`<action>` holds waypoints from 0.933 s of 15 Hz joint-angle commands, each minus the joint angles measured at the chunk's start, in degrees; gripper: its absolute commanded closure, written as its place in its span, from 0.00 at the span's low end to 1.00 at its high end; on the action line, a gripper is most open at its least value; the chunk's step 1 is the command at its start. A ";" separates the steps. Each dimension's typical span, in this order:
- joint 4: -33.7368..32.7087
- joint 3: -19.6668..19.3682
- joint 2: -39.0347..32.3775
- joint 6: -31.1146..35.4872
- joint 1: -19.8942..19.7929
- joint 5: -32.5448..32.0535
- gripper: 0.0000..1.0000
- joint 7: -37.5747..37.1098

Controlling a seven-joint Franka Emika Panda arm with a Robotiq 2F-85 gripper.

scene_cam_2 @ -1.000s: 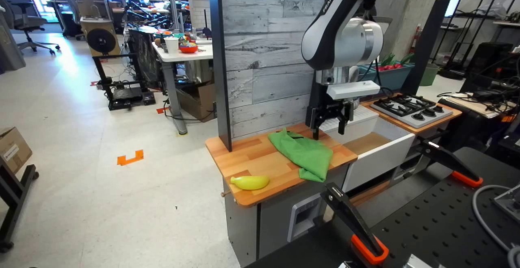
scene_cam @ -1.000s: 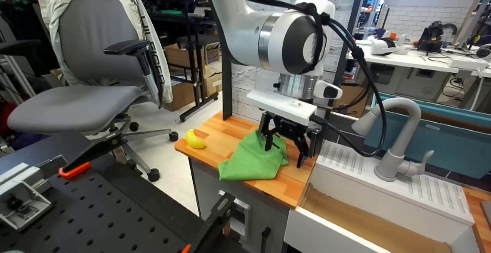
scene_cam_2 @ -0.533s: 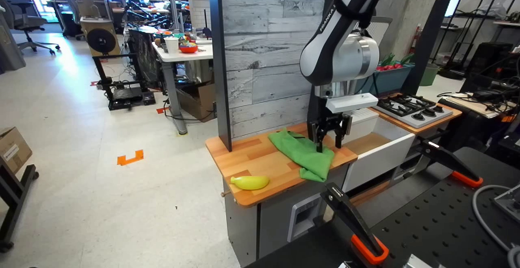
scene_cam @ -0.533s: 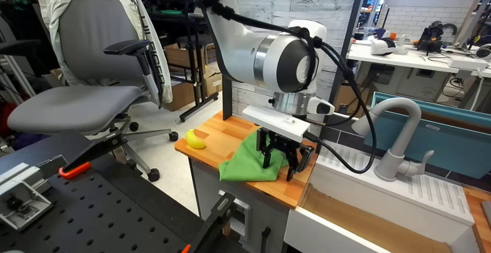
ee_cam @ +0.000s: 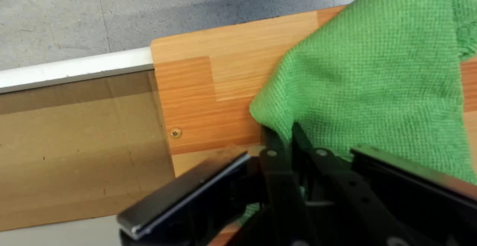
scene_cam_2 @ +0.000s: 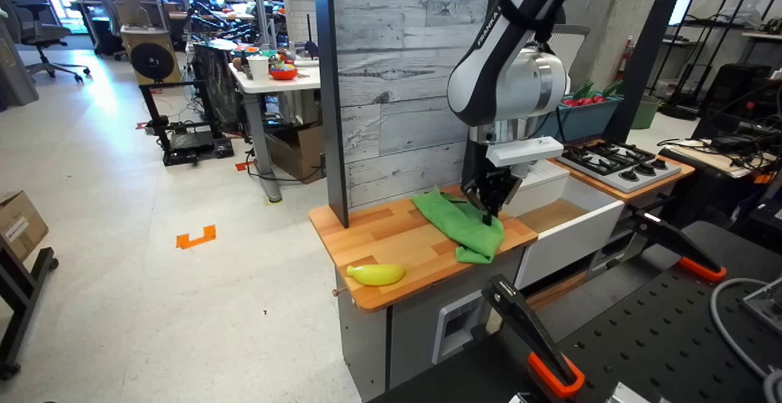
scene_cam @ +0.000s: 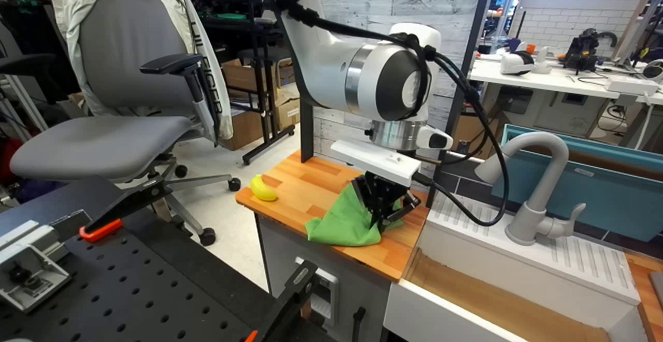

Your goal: Unfold the green towel, then move the towel to the left

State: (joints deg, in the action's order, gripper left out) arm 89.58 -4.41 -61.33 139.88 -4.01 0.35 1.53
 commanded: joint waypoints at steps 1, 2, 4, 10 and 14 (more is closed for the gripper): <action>-0.15 0.54 0.76 0.33 -0.84 -0.39 1.00 0.41; 0.02 0.64 1.15 0.33 -0.93 -0.27 1.00 0.38; 1.49 1.06 2.82 1.08 -1.21 0.00 0.99 0.72; 7.26 1.87 10.04 3.70 -0.67 0.13 0.99 0.63; 10.86 2.74 15.13 3.34 -0.01 0.09 0.99 0.52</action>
State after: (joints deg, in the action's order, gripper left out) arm 95.09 -2.58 -51.45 141.87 -4.19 0.37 1.53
